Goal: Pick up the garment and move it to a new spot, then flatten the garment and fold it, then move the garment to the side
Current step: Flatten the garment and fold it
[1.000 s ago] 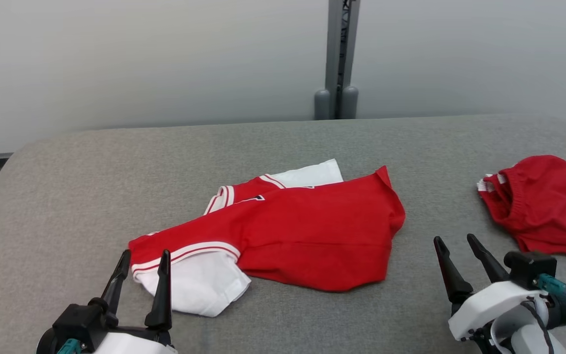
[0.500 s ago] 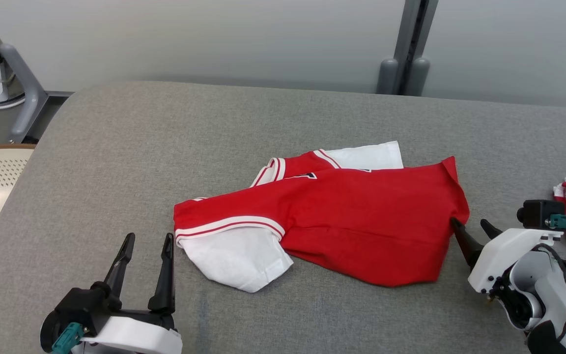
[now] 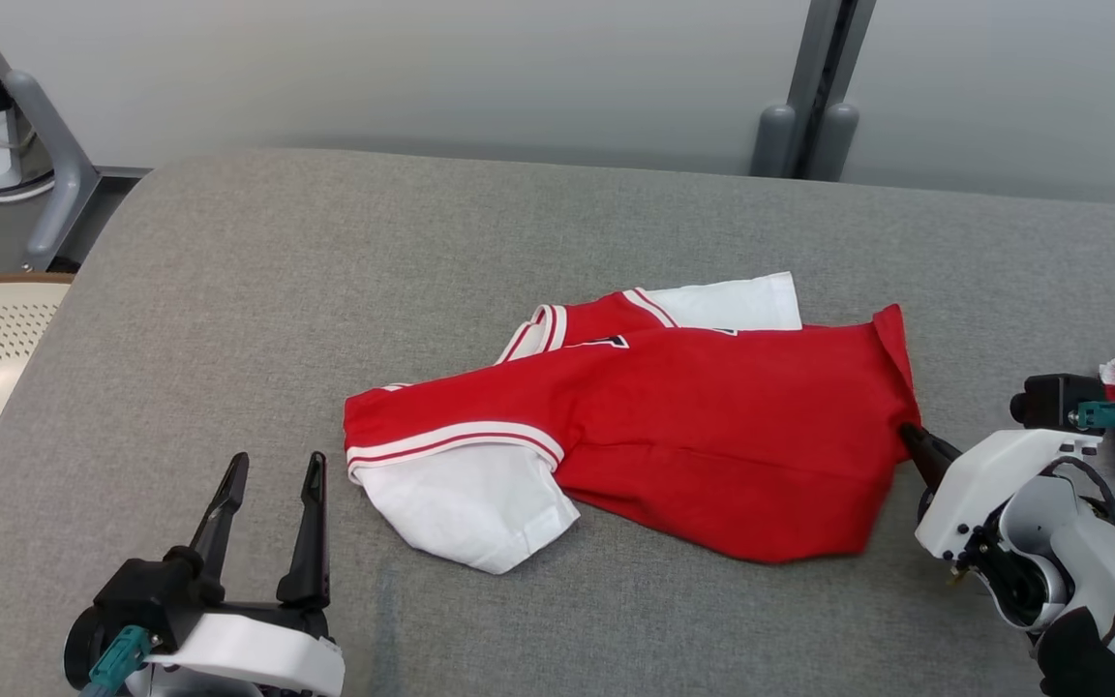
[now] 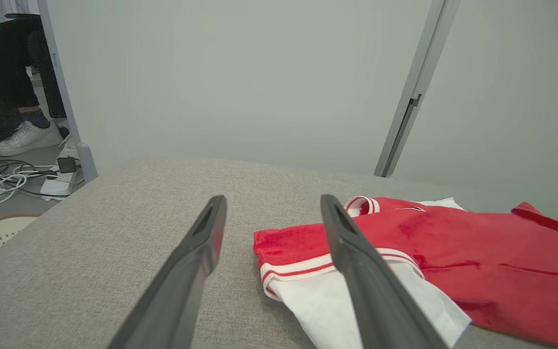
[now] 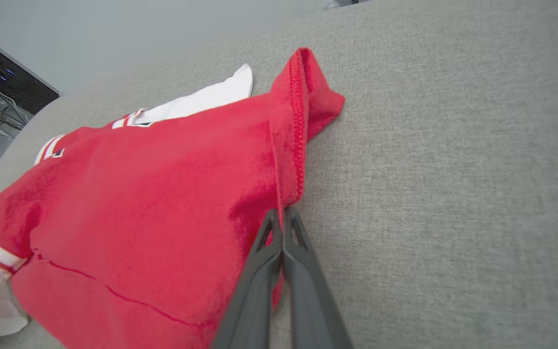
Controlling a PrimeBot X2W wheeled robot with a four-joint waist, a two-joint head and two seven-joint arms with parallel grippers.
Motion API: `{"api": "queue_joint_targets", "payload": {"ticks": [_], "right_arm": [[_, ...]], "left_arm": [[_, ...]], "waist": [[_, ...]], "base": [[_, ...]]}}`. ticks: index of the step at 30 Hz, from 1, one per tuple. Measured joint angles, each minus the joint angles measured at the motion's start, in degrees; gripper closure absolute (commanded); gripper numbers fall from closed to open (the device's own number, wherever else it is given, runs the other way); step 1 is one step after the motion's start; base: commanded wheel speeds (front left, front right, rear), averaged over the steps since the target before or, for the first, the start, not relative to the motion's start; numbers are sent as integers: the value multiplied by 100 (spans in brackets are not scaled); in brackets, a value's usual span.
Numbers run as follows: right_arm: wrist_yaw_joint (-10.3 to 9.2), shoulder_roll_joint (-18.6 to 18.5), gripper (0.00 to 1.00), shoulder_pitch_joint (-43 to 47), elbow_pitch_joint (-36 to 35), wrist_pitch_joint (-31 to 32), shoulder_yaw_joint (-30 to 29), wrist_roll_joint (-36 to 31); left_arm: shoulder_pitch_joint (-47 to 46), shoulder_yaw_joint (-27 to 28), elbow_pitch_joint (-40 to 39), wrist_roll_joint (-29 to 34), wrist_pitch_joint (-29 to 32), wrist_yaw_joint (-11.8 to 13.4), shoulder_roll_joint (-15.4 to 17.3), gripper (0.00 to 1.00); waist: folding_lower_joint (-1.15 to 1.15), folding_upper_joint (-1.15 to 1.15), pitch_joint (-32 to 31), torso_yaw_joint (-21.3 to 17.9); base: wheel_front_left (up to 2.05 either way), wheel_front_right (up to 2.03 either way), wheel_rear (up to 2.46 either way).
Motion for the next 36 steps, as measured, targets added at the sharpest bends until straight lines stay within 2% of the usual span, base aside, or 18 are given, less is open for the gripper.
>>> {"api": "queue_joint_targets", "payload": {"ticks": [6,15,24,29,32,33,34,35,36], "right_arm": [[0,-292,100,60,-421,188,382,356],[0,-1129,100,374,-1862,1411,692,1148],[0,-1844,100,777,-2542,2811,337,1499],[0,-1974,100,1183,-2670,3357,13,1445],[0,-1841,100,1397,-2415,3416,-167,1091],[0,-1755,79,1444,-2293,3415,-220,931],[0,-1652,20,1485,-2167,3412,-281,805],[0,-1405,0,1549,-1992,3354,-390,553],[0,-1292,0,1585,-1941,3343,-444,459]], "left_arm": [[62,62,85,19,0,-27,-7,0],[259,94,191,16,0,-73,-115,0],[348,121,280,18,0,-108,-170,0],[349,122,339,25,0,-133,-183,0],[348,112,405,26,0,-176,-200,0],[347,104,426,26,0,-182,-203,0],[344,103,447,26,0,-187,-204,0],[330,103,481,26,0,-202,-205,0],[322,107,493,26,0,-208,-201,0]], "waist": [[0,0,-216,-220],[0,0,-539,-725],[0,0,-715,-1021],[0,0,-734,-990],[0,0,-730,-937],[0,0,-730,-915],[0,0,-730,-896],[0,0,-732,-860],[0,0,-735,-845]], "base": [[0,0,0],[0,0,0],[0,0,0],[0,0,0],[0,0,0],[0,0,0],[0,0,0],[0,0,0],[0,0,0]]}}
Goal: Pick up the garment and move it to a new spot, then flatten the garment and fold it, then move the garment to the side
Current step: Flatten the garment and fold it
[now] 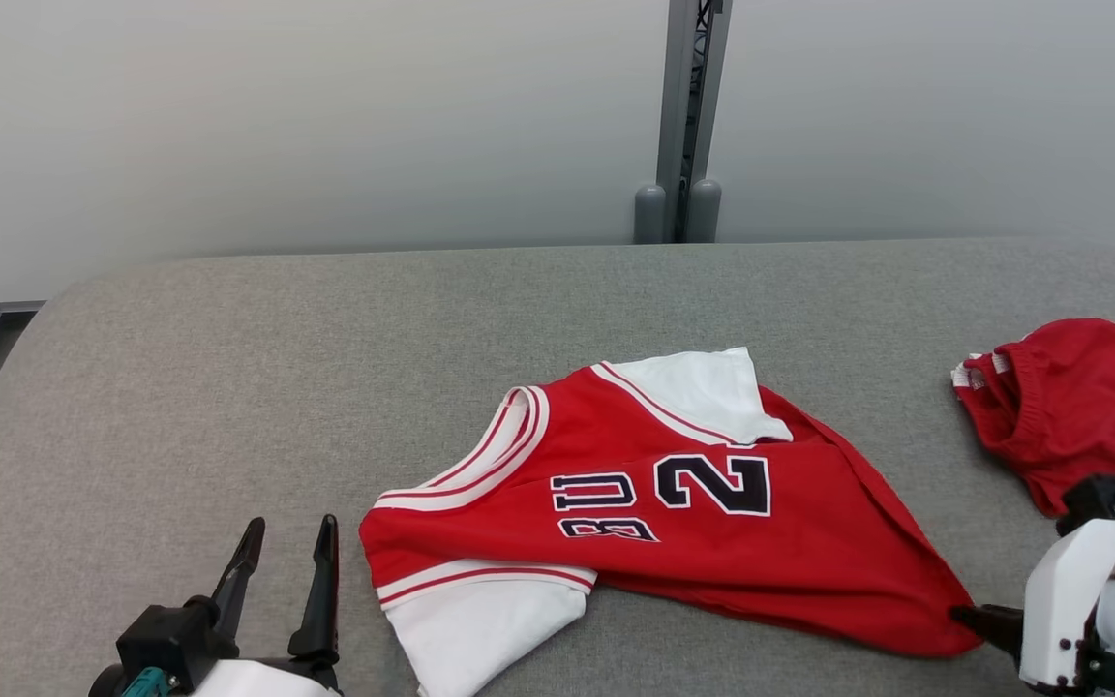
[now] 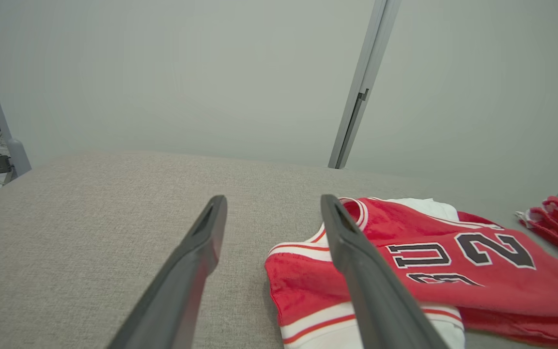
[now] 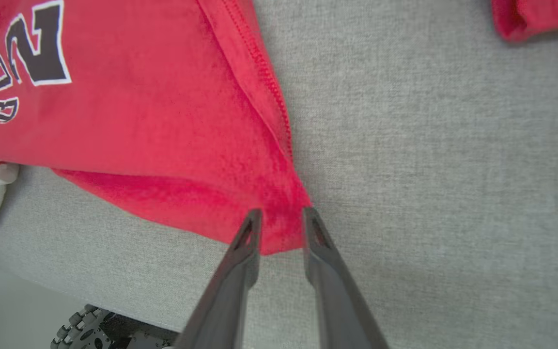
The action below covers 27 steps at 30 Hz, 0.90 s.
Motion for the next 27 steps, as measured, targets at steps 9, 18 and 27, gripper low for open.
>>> {"api": "queue_joint_targets", "payload": {"ticks": [9,18,27], "right_arm": [[0,400,0,187,-702,-343,-787,-431],[0,745,0,648,-2310,-1372,-1558,-834],[0,1460,0,1175,-2646,-2984,-1855,-1652]], "left_arm": [[-9,81,42,-1,0,-1,36,0],[-10,126,42,-11,0,8,56,0],[-12,179,-12,-49,0,29,73,0]], "waist": [[0,0,-27,-39],[0,0,-9,-170],[0,0,28,-206]], "base": [[0,0,0],[0,0,0],[0,0,0]]}}
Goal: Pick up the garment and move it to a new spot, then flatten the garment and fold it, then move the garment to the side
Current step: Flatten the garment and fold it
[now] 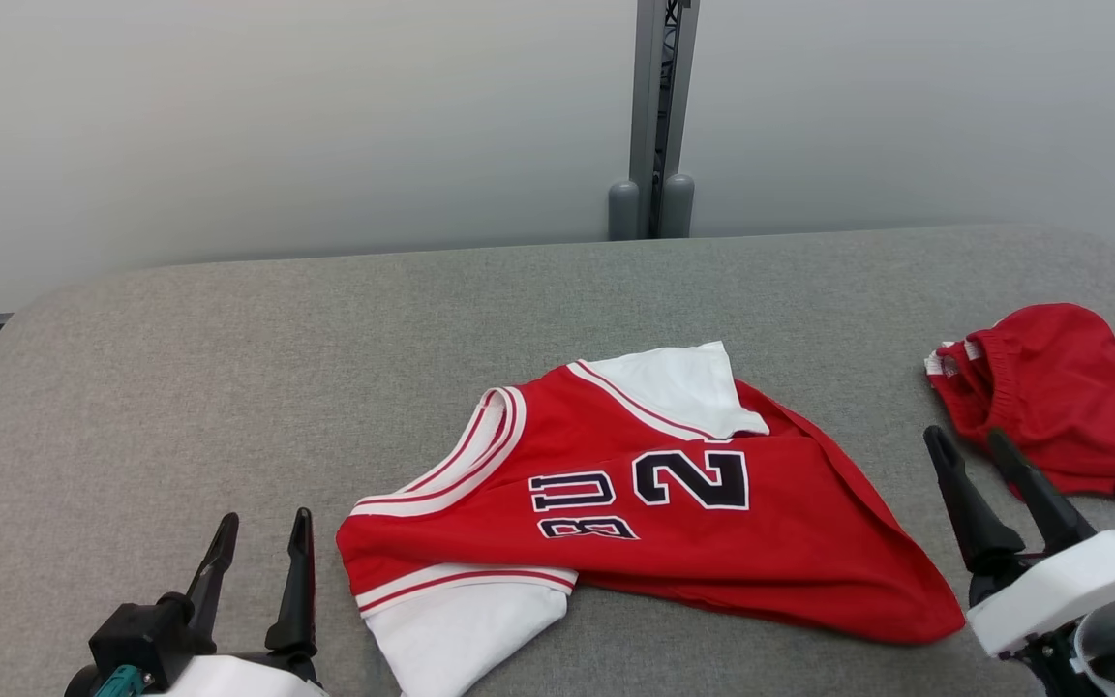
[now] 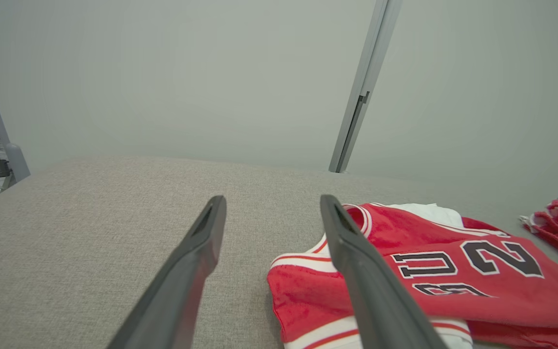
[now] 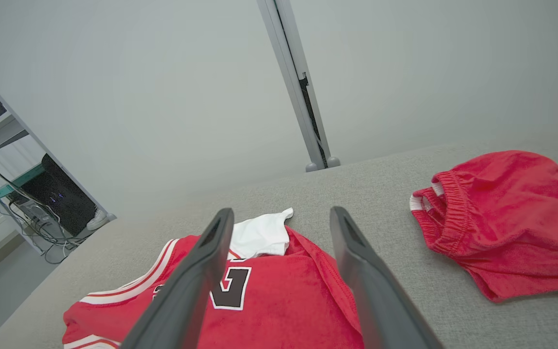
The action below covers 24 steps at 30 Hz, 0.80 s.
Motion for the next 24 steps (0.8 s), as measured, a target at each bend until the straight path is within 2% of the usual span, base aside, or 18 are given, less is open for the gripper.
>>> {"api": "queue_joint_targets", "payload": {"ticks": [6,13,18,24], "right_arm": [[0,376,0,141,390,-980,180,-412],[0,426,0,-30,833,-1260,439,-552],[0,390,0,-139,1004,-1312,538,-543],[0,341,0,-286,1134,-1317,656,-572]], "left_arm": [[1,22,-26,-5,0,14,9,0],[-1,-56,-33,-14,203,36,55,0],[-47,-169,91,-119,827,-31,181,0],[-162,-459,278,-510,2293,-409,511,0]], "waist": [[0,0,35,-33],[0,0,61,-67],[0,0,83,-80],[0,0,211,-142]], "base": [[0,0,0],[0,0,0],[0,0,0],[0,0,0]]}}
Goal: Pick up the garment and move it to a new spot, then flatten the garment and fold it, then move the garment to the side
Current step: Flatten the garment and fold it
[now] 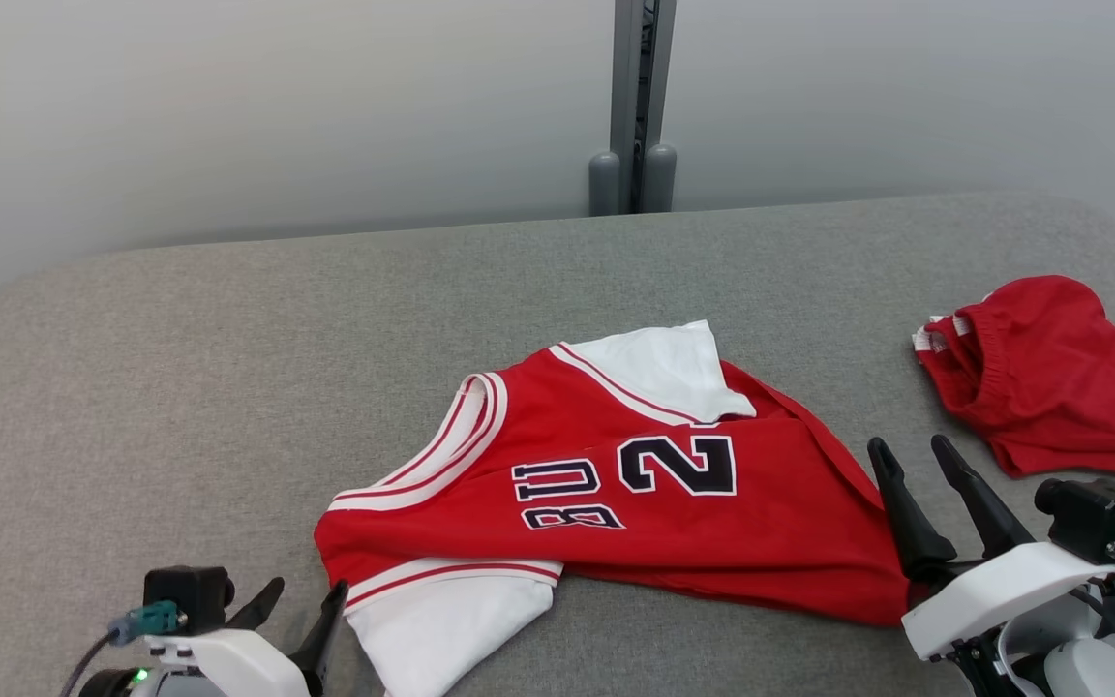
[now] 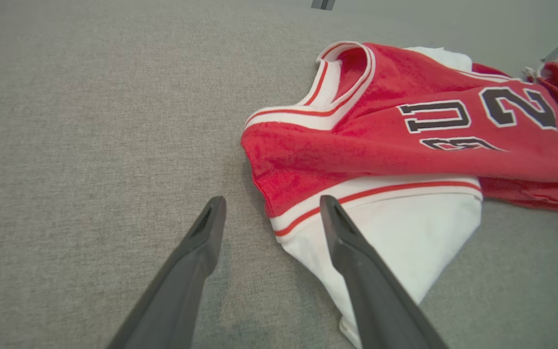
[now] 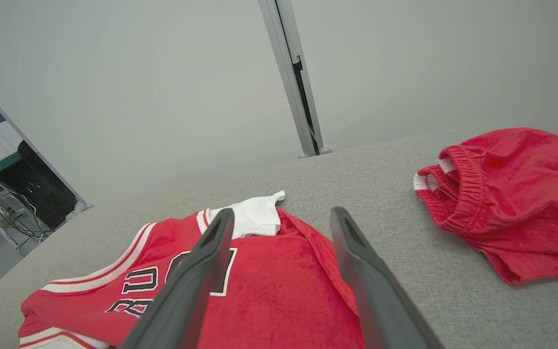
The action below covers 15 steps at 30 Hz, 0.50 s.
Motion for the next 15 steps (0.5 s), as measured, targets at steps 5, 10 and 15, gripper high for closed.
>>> {"api": "queue_joint_targets", "payload": {"ticks": [5,10,15], "right_arm": [[0,-18,0,-154,51,-25,88,-21],[0,-14,0,-292,134,-68,204,-20],[0,-22,0,-408,215,-119,280,0]], "left_arm": [[-207,31,-12,-369,820,-93,243,0],[-406,27,100,-795,1407,-169,322,0],[-655,-103,152,-999,1652,-236,380,22]], "waist": [[0,0,162,-110],[0,0,355,-235],[0,0,503,-372]], "base": [[0,0,0],[0,0,0],[0,0,0]]}}
